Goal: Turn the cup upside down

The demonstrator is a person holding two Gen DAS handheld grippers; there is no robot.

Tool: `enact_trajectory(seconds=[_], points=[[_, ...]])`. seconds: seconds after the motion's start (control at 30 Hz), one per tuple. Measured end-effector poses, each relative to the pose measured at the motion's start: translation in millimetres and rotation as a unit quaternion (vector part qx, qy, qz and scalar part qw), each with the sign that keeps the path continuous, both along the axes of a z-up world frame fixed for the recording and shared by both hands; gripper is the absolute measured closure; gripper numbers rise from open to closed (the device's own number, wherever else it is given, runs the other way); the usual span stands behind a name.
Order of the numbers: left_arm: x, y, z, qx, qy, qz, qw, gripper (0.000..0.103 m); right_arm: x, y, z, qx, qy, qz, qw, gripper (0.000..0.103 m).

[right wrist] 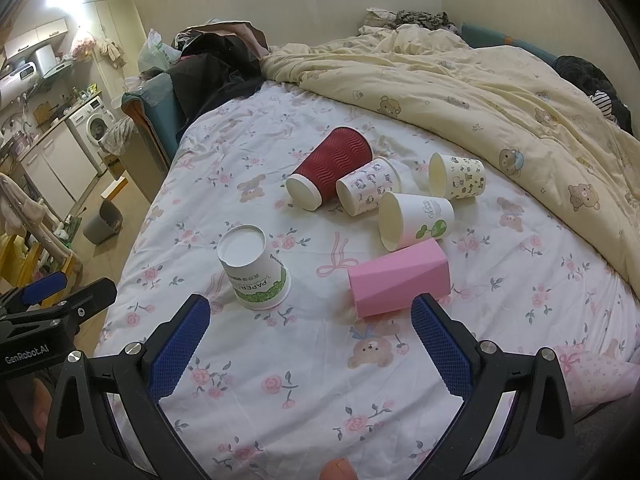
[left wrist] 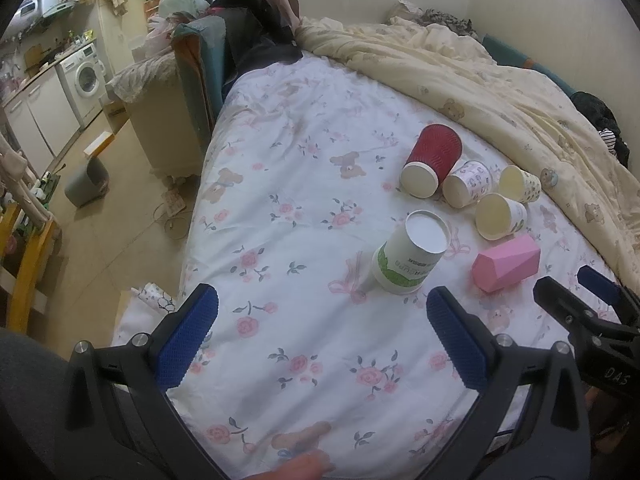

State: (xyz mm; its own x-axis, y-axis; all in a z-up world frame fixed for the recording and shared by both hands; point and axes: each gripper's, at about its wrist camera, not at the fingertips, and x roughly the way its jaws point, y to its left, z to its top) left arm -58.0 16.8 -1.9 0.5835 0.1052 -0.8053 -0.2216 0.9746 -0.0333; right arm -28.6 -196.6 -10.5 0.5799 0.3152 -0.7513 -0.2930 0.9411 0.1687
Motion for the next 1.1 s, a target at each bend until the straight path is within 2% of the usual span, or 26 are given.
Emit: enact_trajectory(seconds=[1.1], points=[[-0.3,1.2,-6.9,-0.012,0.007,-0.006,0.9999,0.000,1.9,1.0,-0.3,-0.004,0.002,0.002,1.000,0.000]])
